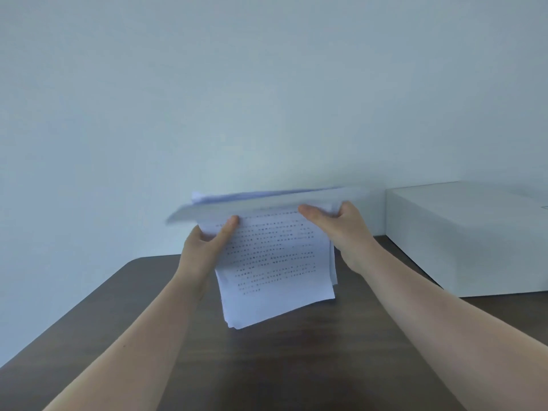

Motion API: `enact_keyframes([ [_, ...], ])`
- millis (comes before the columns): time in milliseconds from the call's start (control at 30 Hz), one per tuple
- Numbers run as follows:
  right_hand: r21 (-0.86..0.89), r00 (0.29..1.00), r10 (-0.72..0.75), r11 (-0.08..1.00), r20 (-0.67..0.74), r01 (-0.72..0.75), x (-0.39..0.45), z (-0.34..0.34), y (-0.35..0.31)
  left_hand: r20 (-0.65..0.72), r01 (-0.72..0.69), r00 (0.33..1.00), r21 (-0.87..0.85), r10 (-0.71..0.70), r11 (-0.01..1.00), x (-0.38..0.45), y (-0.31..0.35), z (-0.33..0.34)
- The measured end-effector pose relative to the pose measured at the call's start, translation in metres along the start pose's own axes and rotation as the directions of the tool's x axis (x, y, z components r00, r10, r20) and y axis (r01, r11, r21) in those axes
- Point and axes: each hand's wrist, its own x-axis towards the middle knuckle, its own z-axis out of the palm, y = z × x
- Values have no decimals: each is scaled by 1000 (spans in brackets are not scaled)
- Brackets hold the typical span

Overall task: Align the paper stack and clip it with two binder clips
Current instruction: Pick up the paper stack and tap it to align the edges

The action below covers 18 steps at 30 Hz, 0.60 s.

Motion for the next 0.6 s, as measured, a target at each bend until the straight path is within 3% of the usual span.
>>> enact_keyframes([
  [133,47,999,44,998,3,-44,-1,5,-1,-52,-50,998,-68,47,996,-6,7,10],
  [233,151,1000,-20,988,15,17,0,6,-5,-92,-121,990,-129,110,984,-11,21,15],
  [333,209,1000,-17,978,24,11,0,4,-6,-72,-106,993,-210,93,972,-13,24,17],
  [600,115,997,-61,992,36,57,-1,2,-5,-23,-83,996,-105,81,991,-19,8,11],
])
